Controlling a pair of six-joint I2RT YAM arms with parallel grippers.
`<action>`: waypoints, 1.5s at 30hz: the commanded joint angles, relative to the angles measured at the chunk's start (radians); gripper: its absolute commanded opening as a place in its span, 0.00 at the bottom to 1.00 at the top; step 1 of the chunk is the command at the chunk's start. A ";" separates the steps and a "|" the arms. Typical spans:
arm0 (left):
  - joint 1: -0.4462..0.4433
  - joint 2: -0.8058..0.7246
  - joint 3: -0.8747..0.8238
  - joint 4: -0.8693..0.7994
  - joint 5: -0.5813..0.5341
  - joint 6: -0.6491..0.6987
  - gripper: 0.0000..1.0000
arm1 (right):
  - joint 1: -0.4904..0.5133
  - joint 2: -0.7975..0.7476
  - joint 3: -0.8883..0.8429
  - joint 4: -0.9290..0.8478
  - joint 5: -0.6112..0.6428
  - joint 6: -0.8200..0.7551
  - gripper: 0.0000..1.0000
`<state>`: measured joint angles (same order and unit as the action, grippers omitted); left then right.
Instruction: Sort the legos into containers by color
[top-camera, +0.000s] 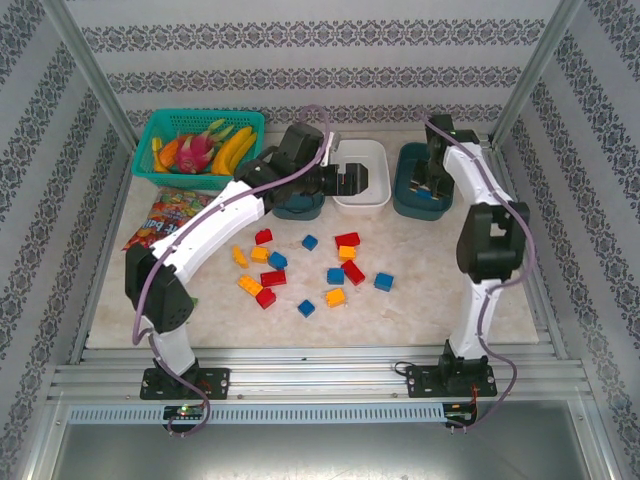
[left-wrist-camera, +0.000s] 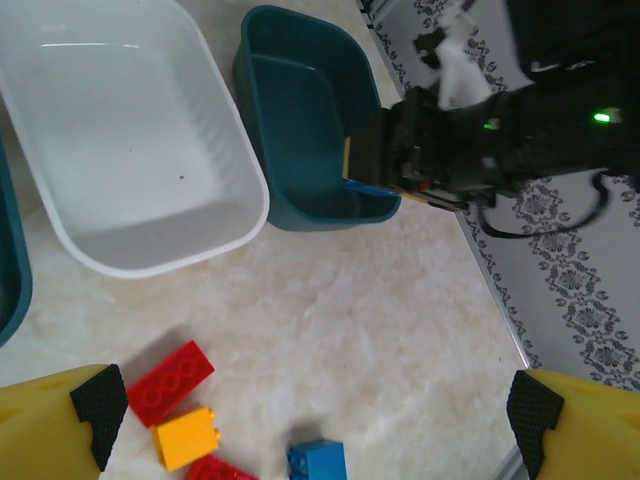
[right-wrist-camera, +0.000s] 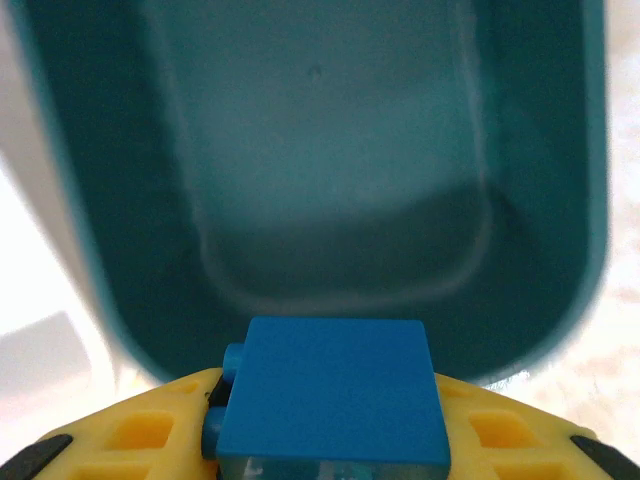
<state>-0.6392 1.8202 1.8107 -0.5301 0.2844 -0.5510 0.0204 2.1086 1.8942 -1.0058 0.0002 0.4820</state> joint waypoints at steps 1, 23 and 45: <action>0.004 0.049 0.082 -0.038 0.026 0.012 1.00 | -0.018 0.113 0.123 -0.048 -0.048 -0.026 0.36; 0.021 0.080 0.084 -0.077 0.016 -0.006 1.00 | -0.051 0.367 0.484 -0.159 -0.091 -0.028 0.70; 0.333 -0.375 -0.570 -0.314 -0.156 -0.377 0.92 | 0.450 -0.812 -0.742 0.628 -0.360 0.006 0.77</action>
<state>-0.3527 1.4498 1.3174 -0.7650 0.1284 -0.8333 0.3855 1.3247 1.2789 -0.5362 -0.2615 0.5014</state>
